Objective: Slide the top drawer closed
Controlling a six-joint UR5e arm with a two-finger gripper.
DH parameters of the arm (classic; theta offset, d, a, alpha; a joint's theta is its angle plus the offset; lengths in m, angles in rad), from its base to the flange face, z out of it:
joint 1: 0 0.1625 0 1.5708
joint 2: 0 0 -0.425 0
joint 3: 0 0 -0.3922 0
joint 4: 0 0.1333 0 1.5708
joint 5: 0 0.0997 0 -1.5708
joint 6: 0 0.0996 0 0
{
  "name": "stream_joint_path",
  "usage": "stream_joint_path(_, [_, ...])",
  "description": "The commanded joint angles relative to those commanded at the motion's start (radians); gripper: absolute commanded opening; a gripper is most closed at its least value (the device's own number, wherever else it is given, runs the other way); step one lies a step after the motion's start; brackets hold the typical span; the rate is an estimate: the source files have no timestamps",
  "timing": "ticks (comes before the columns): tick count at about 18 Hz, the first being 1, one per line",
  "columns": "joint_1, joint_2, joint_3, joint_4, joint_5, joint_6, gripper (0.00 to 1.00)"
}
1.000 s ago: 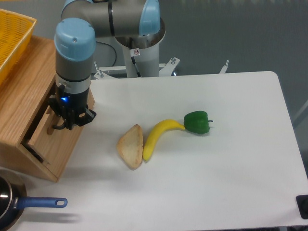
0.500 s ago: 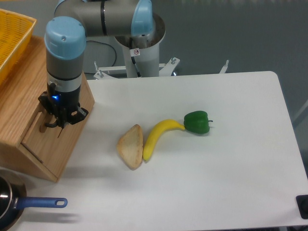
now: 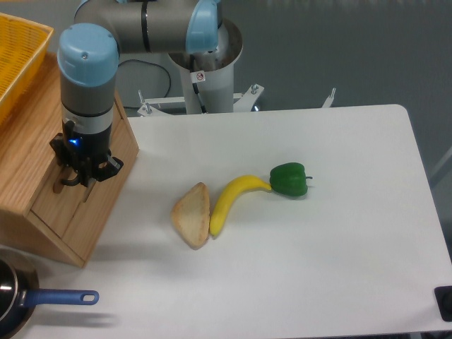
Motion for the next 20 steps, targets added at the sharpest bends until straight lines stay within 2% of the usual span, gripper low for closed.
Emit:
stream_joint_path(4, [0.008,-0.009,0.002,0.008,0.005,0.011,0.23])
stream_joint_path(8, [0.098,-0.028,0.012,0.012,0.058,0.032,0.50])
stream_joint_path(12, [0.199,-0.026,0.026,0.012,0.060,0.097,0.64])
stream_joint_path(14, [0.259,-0.028,0.046,0.015,0.061,0.148,0.99])
stream_joint_path(17, [0.357,-0.046,0.054,0.032,0.083,0.323,1.00])
stream_joint_path(20, [0.425,-0.072,0.049,0.041,0.233,0.478,1.00])
